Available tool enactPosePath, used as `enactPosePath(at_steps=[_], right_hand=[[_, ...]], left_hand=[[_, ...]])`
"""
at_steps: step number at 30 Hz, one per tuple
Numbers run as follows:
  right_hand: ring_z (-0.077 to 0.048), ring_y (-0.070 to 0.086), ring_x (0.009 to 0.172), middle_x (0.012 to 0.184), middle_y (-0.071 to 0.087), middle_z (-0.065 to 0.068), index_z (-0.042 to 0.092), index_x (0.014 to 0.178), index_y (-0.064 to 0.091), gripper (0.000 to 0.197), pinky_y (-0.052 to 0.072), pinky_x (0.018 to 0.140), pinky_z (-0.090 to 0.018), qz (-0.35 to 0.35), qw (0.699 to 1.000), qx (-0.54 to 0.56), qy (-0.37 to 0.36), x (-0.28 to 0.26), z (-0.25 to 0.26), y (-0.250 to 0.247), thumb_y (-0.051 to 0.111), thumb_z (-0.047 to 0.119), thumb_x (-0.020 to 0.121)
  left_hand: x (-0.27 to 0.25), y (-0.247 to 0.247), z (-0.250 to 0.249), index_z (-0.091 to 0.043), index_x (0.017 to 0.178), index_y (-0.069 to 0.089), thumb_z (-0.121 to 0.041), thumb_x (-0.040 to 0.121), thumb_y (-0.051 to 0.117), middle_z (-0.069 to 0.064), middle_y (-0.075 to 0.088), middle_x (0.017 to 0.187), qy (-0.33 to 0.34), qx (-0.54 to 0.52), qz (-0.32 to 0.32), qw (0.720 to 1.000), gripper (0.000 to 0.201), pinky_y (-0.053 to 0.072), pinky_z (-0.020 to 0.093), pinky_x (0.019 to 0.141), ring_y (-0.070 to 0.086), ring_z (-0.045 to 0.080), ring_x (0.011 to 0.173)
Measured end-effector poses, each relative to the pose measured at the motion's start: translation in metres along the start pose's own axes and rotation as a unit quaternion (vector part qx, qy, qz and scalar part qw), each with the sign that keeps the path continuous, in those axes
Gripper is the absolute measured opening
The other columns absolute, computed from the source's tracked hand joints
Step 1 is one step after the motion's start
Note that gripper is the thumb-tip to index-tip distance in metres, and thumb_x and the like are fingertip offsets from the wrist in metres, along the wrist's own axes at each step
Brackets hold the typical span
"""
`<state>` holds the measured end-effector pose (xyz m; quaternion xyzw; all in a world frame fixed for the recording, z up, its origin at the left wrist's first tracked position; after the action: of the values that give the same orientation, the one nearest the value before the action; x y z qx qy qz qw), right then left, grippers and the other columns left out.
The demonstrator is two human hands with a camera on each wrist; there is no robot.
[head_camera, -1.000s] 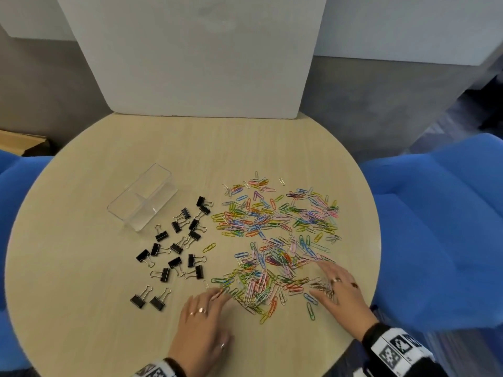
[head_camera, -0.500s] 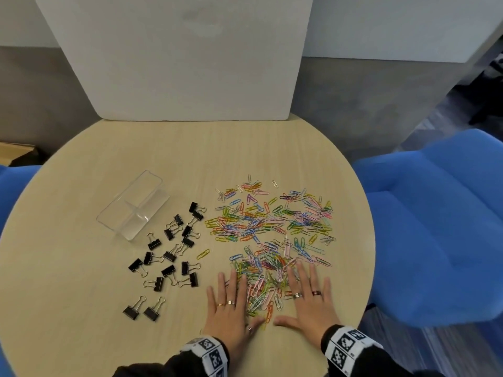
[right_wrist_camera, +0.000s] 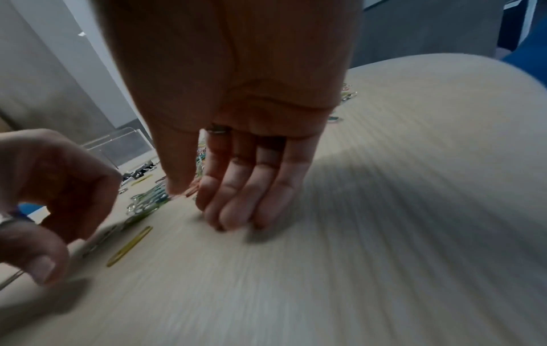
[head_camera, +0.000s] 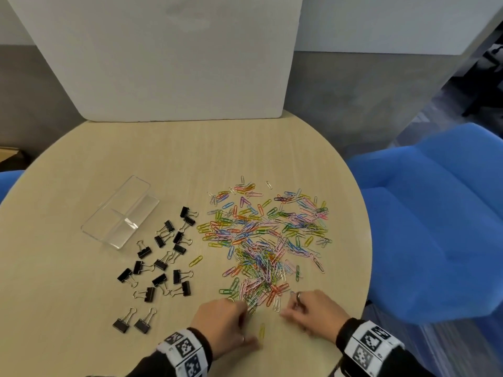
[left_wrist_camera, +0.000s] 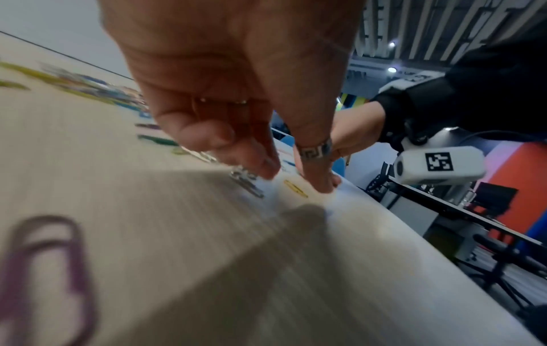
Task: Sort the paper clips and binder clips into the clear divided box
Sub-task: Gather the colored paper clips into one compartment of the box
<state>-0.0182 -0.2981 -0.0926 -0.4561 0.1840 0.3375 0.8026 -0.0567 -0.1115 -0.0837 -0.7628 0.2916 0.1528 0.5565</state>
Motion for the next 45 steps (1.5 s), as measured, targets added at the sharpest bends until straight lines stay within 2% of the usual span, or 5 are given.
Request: enactPosePath(at_steps=[12, 24, 29, 35, 45], right_hand=[[-0.014, 0.037, 0.115, 0.122, 0.04, 0.003, 0.017, 0.119, 0.053, 0.026, 0.03, 0.103, -0.028, -0.263, 0.963, 0.025, 0.049, 0.034, -0.012, -0.065, 0.047, 0.021, 0.093], [-0.02, 0.024, 0.131, 0.144, 0.027, 0.002, 0.02, 0.127, 0.046, 0.035, 0.023, 0.109, -0.043, -0.292, 0.945, 0.046, 0.14, 0.068, -0.025, -0.104, 0.046, 0.02, 0.091], [-0.028, 0.01, 0.141, 0.154, 0.017, -0.006, 0.012, 0.146, 0.016, 0.056, 0.014, 0.116, -0.04, -0.227, 0.962, 0.054, 0.139, 0.106, -0.026, -0.125, 0.038, 0.023, 0.096], [-0.022, 0.029, 0.13, 0.141, 0.037, -0.001, 0.016, 0.131, 0.046, 0.038, 0.027, 0.11, -0.04, -0.192, 0.98, -0.01, 0.044, 0.108, -0.004, -0.115, 0.043, 0.02, 0.093], [-0.027, -0.005, 0.143, 0.156, -0.003, -0.008, 0.011, 0.147, 0.013, 0.052, 0.004, 0.116, -0.037, -0.085, 0.99, -0.084, 0.071, 0.152, 0.017, -0.126, 0.028, 0.025, 0.099]], left_hand=[[0.047, -0.029, 0.003, -0.025, 0.135, 0.032, -0.049, 0.088, 0.047, 0.0, 0.039, 0.135, -0.052, -0.09, -0.171, 0.98, 0.055, 0.036, 0.031, 0.101, 0.039, 0.019, 0.125], [0.094, -0.096, 0.039, -0.029, 0.14, 0.029, -0.039, 0.088, 0.05, 0.004, 0.036, 0.141, -0.111, -0.113, -0.245, 0.956, 0.057, 0.025, 0.046, 0.109, 0.033, 0.023, 0.131], [0.131, -0.123, 0.056, -0.02, 0.147, 0.012, -0.043, 0.085, 0.056, 0.013, 0.021, 0.152, -0.154, -0.112, -0.174, 0.966, 0.079, 0.027, 0.046, 0.111, 0.019, 0.033, 0.139], [0.139, -0.129, 0.047, -0.026, 0.142, 0.028, -0.046, 0.085, 0.052, 0.006, 0.035, 0.145, -0.097, -0.09, -0.18, 0.975, 0.064, 0.031, 0.048, 0.108, 0.034, 0.028, 0.132], [0.179, -0.122, 0.037, -0.019, 0.147, 0.013, -0.054, 0.088, 0.044, 0.011, 0.003, 0.157, -0.099, -0.085, -0.095, 0.987, 0.075, 0.011, 0.05, 0.117, 0.001, 0.037, 0.143]])
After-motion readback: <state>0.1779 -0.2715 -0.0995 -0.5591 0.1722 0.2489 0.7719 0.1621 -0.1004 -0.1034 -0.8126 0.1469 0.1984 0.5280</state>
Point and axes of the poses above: each hand's wrist, its own x-axis towards the middle knuckle, its own y-axis out of the palm, z = x × y, the point moved 4 cm from there along x, towards the middle knuckle
